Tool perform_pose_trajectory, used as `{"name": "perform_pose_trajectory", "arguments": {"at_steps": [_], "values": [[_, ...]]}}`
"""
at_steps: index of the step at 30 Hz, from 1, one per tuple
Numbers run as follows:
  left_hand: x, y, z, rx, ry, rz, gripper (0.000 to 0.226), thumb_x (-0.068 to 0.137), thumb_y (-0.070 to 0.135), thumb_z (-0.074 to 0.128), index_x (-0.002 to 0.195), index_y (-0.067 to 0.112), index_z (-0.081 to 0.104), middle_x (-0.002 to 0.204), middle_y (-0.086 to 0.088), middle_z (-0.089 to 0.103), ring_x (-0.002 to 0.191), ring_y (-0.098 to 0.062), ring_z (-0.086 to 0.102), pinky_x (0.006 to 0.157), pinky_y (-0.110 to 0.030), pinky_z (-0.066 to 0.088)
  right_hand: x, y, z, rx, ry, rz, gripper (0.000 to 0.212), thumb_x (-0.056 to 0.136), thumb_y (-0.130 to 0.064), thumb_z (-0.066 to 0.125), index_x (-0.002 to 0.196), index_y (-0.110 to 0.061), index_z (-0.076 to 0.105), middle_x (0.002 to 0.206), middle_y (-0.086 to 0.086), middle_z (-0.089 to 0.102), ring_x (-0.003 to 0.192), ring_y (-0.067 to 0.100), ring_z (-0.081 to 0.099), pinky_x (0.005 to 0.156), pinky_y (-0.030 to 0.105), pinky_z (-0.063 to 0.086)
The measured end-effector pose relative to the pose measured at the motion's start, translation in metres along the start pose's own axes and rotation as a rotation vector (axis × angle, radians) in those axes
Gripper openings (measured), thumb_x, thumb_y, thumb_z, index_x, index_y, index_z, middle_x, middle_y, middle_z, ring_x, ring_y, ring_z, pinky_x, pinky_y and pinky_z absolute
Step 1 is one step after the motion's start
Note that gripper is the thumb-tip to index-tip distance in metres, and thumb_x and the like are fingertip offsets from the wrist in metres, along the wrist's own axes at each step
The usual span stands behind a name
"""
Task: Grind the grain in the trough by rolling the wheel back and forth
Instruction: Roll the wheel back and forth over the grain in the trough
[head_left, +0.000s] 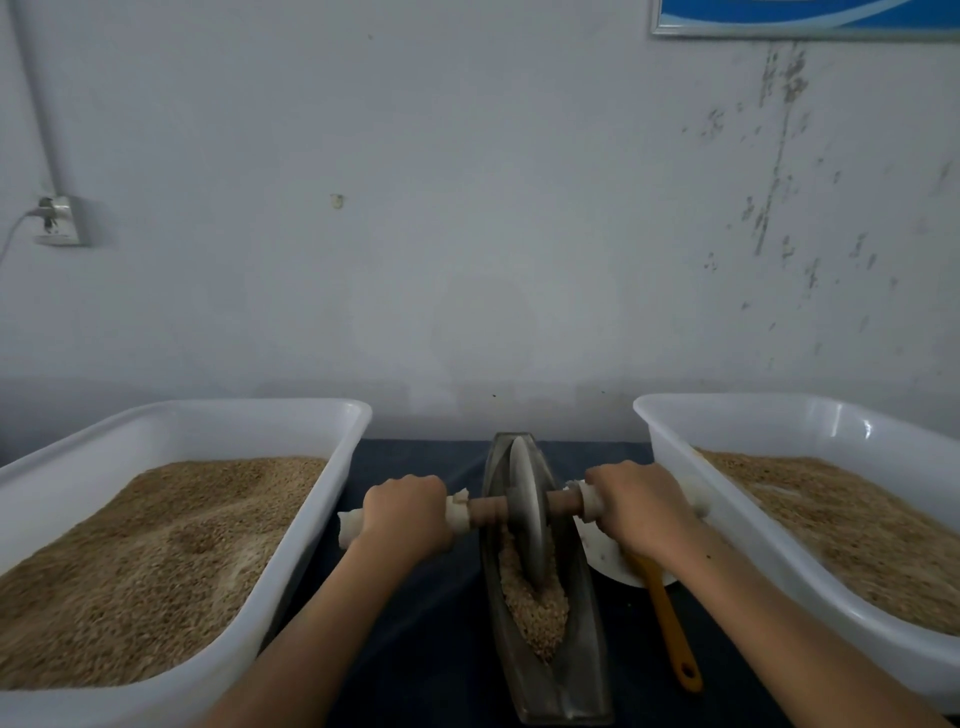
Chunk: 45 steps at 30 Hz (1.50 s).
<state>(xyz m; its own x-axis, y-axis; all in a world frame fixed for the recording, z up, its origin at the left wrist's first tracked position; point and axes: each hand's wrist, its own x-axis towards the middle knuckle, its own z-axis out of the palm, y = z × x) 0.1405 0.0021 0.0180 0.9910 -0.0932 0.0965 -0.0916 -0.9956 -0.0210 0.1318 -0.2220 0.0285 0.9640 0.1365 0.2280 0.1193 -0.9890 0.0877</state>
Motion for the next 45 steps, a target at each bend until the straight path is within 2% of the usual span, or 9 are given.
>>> {"name": "perform_pose_trajectory", "arguments": {"at_steps": [4,9,12,16,22,28,39,42,45], "values": [[-0.002,0.002,-0.001,0.029,0.055,0.003,0.02,0.085,0.03,0.062,0.102,0.019,0.061,0.095,0.001,0.065,0.087,-0.016,0.062,0.076,-0.028,0.046,0.0,0.0,0.004,0.042,0.009,0.026,0.009,0.091,-0.02,0.056,0.09,-0.029,0.053,0.095,-0.005,0.065,0.089,0.014,0.06,0.09,0.031,0.044],[-0.005,-0.001,-0.004,0.009,-0.046,0.028,0.027,0.083,0.03,0.067,0.106,0.017,0.061,0.098,0.0,0.065,0.09,-0.016,0.062,0.082,-0.03,0.05,-0.006,0.002,-0.001,0.007,-0.028,-0.018,0.014,0.087,-0.02,0.059,0.1,-0.026,0.06,0.097,-0.004,0.066,0.089,0.015,0.061,0.087,0.03,0.046],[-0.007,-0.002,-0.007,0.019,-0.114,0.047,0.034,0.081,0.031,0.068,0.111,0.016,0.059,0.102,-0.001,0.065,0.094,-0.017,0.062,0.084,-0.03,0.049,-0.007,0.003,-0.009,0.016,-0.12,-0.024,0.019,0.087,-0.019,0.06,0.105,-0.023,0.061,0.101,-0.001,0.066,0.091,0.015,0.062,0.086,0.029,0.048],[-0.008,0.0,-0.008,0.069,-0.067,0.054,0.03,0.083,0.03,0.067,0.11,0.017,0.059,0.099,0.001,0.063,0.089,-0.015,0.06,0.075,-0.026,0.044,-0.006,0.006,-0.013,0.062,-0.248,-0.007,0.022,0.087,-0.021,0.063,0.109,-0.021,0.063,0.101,0.0,0.066,0.092,0.014,0.062,0.084,0.026,0.049],[-0.003,0.007,-0.009,0.107,0.038,0.026,0.025,0.085,0.029,0.063,0.108,0.018,0.059,0.1,0.001,0.064,0.092,-0.016,0.061,0.074,-0.026,0.042,-0.006,0.006,-0.001,0.074,-0.147,0.034,0.017,0.089,-0.019,0.059,0.105,-0.023,0.061,0.1,-0.001,0.065,0.089,0.015,0.061,0.078,0.026,0.044],[-0.003,0.005,-0.009,0.024,0.008,0.025,0.024,0.085,0.029,0.064,0.106,0.017,0.06,0.099,0.0,0.064,0.092,-0.016,0.061,0.083,-0.028,0.048,-0.002,0.003,0.007,0.03,0.053,0.018,0.008,0.092,-0.022,0.053,0.095,-0.029,0.054,0.097,-0.006,0.065,0.09,0.014,0.06,0.087,0.029,0.041],[-0.013,0.004,-0.014,0.104,-0.047,0.057,0.029,0.084,0.033,0.065,0.108,0.017,0.059,0.097,0.001,0.063,0.09,-0.015,0.061,0.079,-0.028,0.046,-0.014,0.01,-0.009,0.063,-0.214,-0.014,0.018,0.087,-0.022,0.062,0.105,-0.02,0.064,0.097,-0.001,0.066,0.086,0.014,0.061,0.072,0.024,0.044],[-0.012,0.002,-0.015,0.09,-0.097,0.057,0.033,0.083,0.033,0.066,0.11,0.017,0.058,0.099,0.0,0.063,0.092,-0.016,0.062,0.08,-0.028,0.047,-0.014,0.009,-0.01,0.049,-0.221,-0.009,0.018,0.087,-0.021,0.062,0.105,-0.02,0.064,0.097,0.0,0.066,0.085,0.014,0.06,0.07,0.024,0.041],[-0.01,0.003,-0.012,0.078,-0.07,0.032,0.032,0.082,0.033,0.067,0.109,0.018,0.059,0.095,0.002,0.062,0.09,-0.016,0.062,0.077,-0.027,0.046,-0.011,0.006,-0.006,0.04,-0.167,0.008,0.019,0.088,-0.02,0.06,0.107,-0.021,0.062,0.1,-0.001,0.066,0.089,0.015,0.062,0.076,0.025,0.045]]}}
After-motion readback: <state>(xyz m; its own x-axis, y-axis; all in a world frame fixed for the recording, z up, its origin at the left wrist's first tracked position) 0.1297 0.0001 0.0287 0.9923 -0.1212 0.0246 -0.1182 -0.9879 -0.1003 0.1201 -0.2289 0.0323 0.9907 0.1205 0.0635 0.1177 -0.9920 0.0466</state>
